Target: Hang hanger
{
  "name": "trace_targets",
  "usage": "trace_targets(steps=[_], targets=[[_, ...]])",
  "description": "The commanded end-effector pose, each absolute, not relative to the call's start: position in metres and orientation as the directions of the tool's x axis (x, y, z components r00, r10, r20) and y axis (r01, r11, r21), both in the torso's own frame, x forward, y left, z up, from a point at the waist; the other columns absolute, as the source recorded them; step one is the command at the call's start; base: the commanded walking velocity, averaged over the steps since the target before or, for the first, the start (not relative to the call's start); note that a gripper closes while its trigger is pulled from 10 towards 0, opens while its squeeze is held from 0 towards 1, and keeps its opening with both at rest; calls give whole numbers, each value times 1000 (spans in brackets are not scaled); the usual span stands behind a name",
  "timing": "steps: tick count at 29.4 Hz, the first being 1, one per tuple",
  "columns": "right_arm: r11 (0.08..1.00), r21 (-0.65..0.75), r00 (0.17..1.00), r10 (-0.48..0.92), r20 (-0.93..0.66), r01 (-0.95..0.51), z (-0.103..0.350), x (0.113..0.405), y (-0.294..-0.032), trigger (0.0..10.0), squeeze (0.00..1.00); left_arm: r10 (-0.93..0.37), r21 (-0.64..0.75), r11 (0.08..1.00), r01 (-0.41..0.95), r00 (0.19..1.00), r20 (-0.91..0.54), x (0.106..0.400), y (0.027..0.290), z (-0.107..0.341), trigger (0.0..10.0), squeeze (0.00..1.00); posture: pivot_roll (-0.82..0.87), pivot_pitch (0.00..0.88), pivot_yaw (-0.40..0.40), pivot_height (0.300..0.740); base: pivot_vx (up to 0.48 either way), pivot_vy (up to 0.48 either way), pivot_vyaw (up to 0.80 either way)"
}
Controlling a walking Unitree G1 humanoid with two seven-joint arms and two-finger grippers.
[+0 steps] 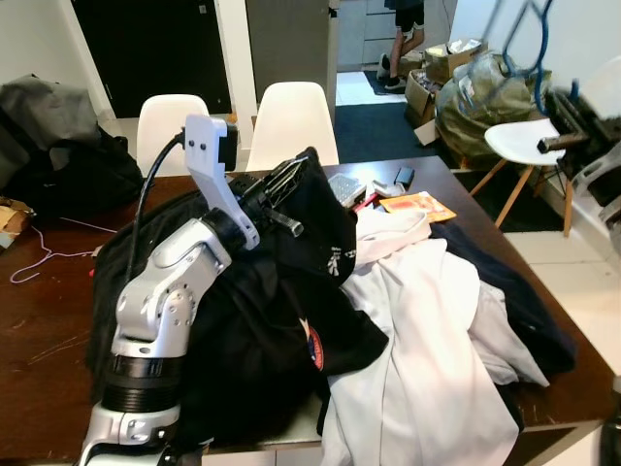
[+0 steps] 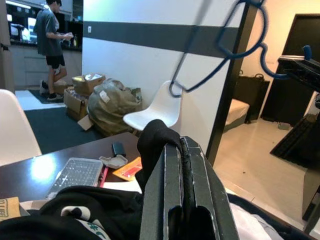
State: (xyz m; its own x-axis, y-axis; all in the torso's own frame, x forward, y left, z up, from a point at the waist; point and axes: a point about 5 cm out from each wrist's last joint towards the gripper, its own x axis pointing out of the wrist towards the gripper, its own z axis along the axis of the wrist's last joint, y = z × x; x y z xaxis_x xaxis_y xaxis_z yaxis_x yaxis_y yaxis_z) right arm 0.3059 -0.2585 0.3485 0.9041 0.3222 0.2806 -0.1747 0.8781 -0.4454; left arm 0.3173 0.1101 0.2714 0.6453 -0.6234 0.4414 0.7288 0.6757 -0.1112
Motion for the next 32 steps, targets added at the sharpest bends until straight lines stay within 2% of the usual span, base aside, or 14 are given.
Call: trace_targets(steps=[1,4,5,6,7,8,9,14,20,23,24,25,28,32], targets=[[842,-489,896,378,231,-229,346,306,-249,10000,0,-610,-106,689,717,654,448,317,120,270,0,0,-92,0,24,736,0,0,0],[753,-591,876,458,154,-290,351,300,-242,10000,0,-639,-40,706,708,660,396,315,121,263,549,0,-92,0,16,736,0,0,0],[715,-628,865,485,128,-308,360,298,-239,10000,0,-681,39,706,707,664,308,313,117,251,2000,0,-86,0,7,736,0,0,0],[715,-628,865,485,128,-308,360,298,-239,10000,0,-681,39,706,707,664,308,313,117,251,2000,0,-86,0,7,736,0,0,0],[703,-643,866,485,122,-303,366,300,-237,10000,0,-713,75,688,722,653,254,310,108,241,0,27,-86,0,7,736,0,0,0],[703,-643,866,485,122,-303,366,300,-237,10000,0,-713,75,688,722,653,254,310,108,241,0,27,-86,0,7,736,0,0,0],[700,-640,862,495,112,-319,366,302,-233,10000,0,-764,86,638,765,615,195,302,90,227,0,953,-91,0,10,736,0,0,0],[679,-625,855,517,34,-386,353,304,-228,10000,0,-803,77,595,800,587,104,289,69,203,0,1000,-93,0,14,736,0,0,0],[651,-609,854,514,-85,-453,332,305,-231,10000,0,-603,131,795,592,796,63,300,99,187,0,1000,-81,0,7,736,0,0,0],[653,-606,855,510,-91,-454,330,306,-232,10000,0,-577,127,814,566,813,74,300,102,188,0,1000,-81,0,7,736,0,0,0],[658,-598,857,506,-97,-457,327,307,-232,10000,0,-544,130,837,532,833,96,301,105,191,2118,1000,-78,0,3,736,0,0,0],[668,-582,858,503,-107,-464,322,309,-234,10000,0,-527,128,849,512,837,146,301,108,202,10000,1000,-76,0,-1,736,0,0,0],[674,-570,858,500,-115,-469,318,309,-234,10000,0,-519,129,855,503,836,179,300,110,209,10000,1000,-76,0,-1,736,0,0,0],[694,-563,883,443,-157,-449,308,311,-251,10000,0,-622,154,779,608,716,317,285,108,247,10000,1000,-75,0,-8,736,0,0,0]])
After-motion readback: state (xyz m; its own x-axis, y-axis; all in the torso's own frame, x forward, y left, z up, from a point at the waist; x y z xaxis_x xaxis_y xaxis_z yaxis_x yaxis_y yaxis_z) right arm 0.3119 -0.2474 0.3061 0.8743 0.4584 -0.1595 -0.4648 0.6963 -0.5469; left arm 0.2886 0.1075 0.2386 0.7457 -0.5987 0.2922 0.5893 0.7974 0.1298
